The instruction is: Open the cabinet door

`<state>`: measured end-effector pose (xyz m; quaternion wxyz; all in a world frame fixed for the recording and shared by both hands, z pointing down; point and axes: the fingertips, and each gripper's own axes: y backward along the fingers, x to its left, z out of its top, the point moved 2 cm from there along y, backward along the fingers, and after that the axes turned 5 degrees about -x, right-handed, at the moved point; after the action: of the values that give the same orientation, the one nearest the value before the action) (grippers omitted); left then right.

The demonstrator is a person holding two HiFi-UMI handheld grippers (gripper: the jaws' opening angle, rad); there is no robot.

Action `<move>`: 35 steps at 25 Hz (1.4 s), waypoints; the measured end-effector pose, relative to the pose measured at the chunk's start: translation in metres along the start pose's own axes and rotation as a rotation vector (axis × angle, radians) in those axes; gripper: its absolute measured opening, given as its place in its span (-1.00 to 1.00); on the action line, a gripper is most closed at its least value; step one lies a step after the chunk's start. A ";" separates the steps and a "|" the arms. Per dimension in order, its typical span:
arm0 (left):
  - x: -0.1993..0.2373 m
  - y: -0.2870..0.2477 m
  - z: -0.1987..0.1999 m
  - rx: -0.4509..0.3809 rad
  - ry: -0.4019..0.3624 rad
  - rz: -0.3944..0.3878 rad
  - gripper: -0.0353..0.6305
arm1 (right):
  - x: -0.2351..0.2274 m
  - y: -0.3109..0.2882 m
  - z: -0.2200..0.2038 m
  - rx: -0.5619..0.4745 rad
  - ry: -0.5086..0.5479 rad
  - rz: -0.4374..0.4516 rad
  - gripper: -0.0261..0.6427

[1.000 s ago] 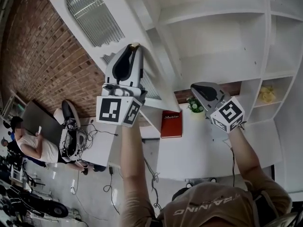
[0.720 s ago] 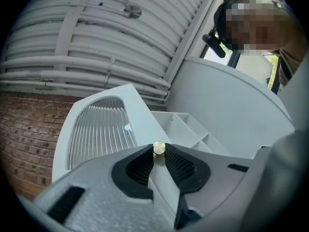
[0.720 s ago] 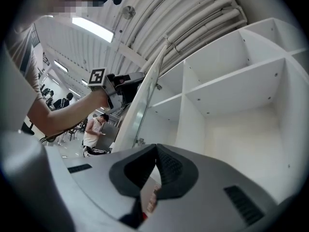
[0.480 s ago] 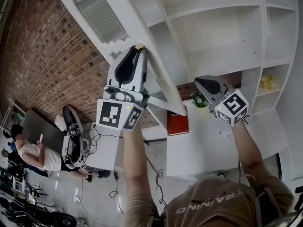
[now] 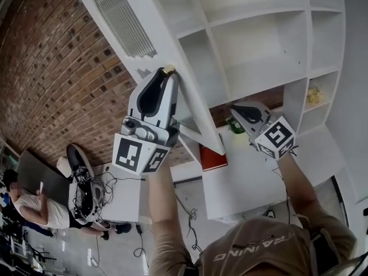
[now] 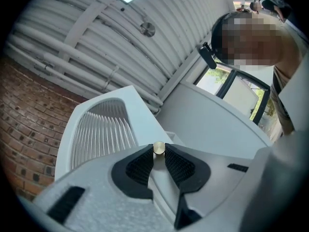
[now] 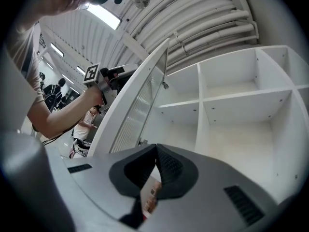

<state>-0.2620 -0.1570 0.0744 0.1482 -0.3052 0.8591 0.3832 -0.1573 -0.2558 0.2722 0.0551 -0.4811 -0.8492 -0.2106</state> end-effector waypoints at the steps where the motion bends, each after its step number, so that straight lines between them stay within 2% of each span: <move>1: 0.001 0.003 0.003 -0.010 0.009 -0.006 -0.68 | 0.002 0.001 0.000 0.011 0.009 -0.004 -0.89; 6: 0.008 0.013 0.013 -0.038 0.050 -0.038 -0.68 | 0.009 0.001 0.006 0.037 0.034 -0.030 -0.89; 9: 0.013 0.021 0.019 -0.051 0.074 -0.053 -0.68 | 0.018 -0.002 0.011 0.019 0.022 -0.050 -0.89; 18: 0.029 0.057 0.041 -0.044 0.096 -0.067 -0.68 | 0.061 -0.021 0.019 -0.001 0.004 -0.045 -0.89; 22: 0.041 0.074 0.049 -0.053 0.127 -0.054 -0.68 | 0.073 -0.029 0.016 -0.001 -0.017 -0.038 -0.89; 29: 0.059 0.105 0.060 -0.033 0.135 -0.019 -0.65 | 0.101 -0.048 0.015 -0.017 -0.032 0.004 -0.89; 35: 0.078 0.128 0.064 -0.046 0.214 -0.007 -0.65 | 0.120 -0.064 0.022 -0.040 -0.008 0.045 -0.89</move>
<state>-0.4025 -0.0745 0.0659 0.0501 -0.3509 0.8599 0.3674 -0.2722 -0.1805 0.2679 0.0467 -0.5019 -0.8341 -0.2242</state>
